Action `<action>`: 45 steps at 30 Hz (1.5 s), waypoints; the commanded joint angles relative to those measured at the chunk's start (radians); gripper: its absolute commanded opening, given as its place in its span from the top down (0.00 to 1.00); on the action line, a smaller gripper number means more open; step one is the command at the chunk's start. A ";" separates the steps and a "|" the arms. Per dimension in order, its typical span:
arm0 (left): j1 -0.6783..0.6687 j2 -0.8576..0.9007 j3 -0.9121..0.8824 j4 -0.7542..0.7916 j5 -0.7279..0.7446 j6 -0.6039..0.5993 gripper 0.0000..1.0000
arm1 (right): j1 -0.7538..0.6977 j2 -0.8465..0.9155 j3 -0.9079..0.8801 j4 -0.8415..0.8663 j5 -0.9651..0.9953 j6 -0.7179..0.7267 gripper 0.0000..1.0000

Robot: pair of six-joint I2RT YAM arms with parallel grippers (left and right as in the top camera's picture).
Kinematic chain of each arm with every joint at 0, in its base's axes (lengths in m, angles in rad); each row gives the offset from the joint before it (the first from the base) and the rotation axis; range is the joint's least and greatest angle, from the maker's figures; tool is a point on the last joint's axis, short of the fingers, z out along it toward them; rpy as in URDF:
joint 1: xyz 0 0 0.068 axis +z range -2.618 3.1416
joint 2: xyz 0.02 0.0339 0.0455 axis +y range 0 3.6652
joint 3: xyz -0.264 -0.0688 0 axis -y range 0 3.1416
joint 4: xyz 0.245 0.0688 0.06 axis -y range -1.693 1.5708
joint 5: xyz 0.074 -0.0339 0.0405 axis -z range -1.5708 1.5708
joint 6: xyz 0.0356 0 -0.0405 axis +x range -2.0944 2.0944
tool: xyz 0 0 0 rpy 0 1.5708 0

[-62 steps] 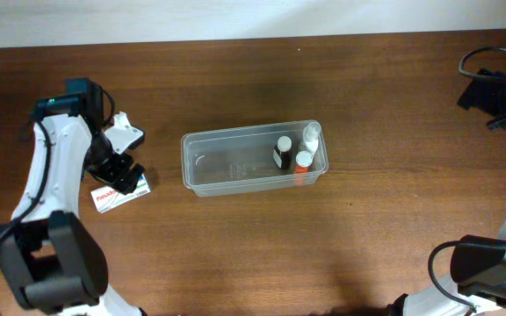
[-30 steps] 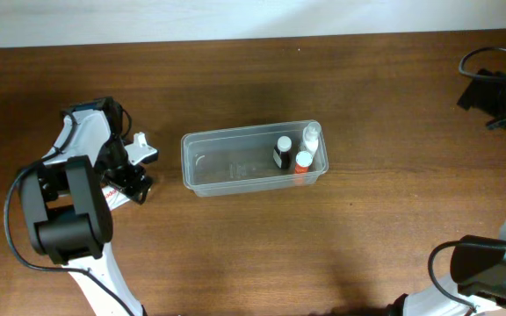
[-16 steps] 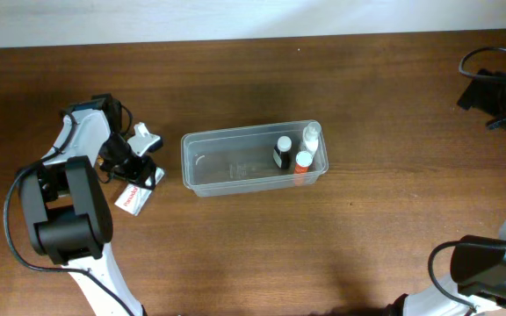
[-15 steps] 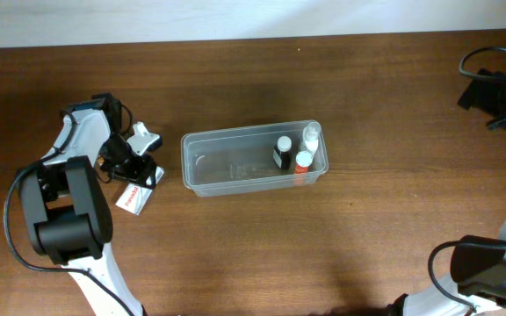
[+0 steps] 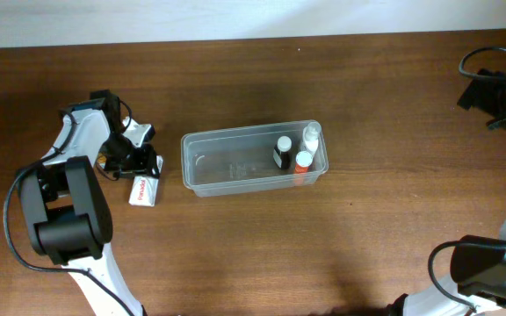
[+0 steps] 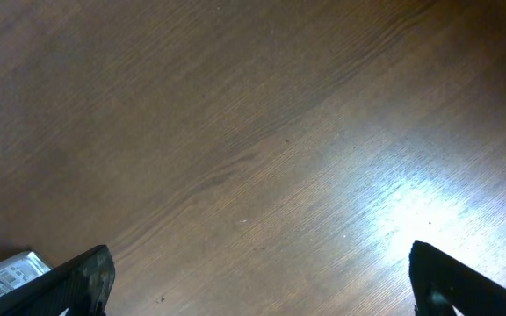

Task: Pack container
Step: 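Grasp the white-and-blue Panadol box with the left gripper, then lift the Panadol box and carry it over the container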

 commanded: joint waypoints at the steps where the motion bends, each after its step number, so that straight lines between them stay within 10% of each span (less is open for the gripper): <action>1: -0.002 0.027 -0.010 0.018 0.036 -0.091 0.51 | -0.002 -0.005 0.005 0.001 0.012 0.013 0.02; 6: -0.002 0.027 0.011 0.007 0.037 -0.171 0.66 | -0.002 -0.005 0.005 0.001 0.012 0.013 0.01; 26: -0.010 0.026 0.547 -0.414 0.037 -0.202 0.66 | -0.002 -0.005 0.005 0.001 0.012 0.013 0.02; 45: -0.427 0.029 0.822 -0.557 -0.061 0.256 0.65 | -0.002 -0.005 0.005 0.001 0.012 0.013 0.02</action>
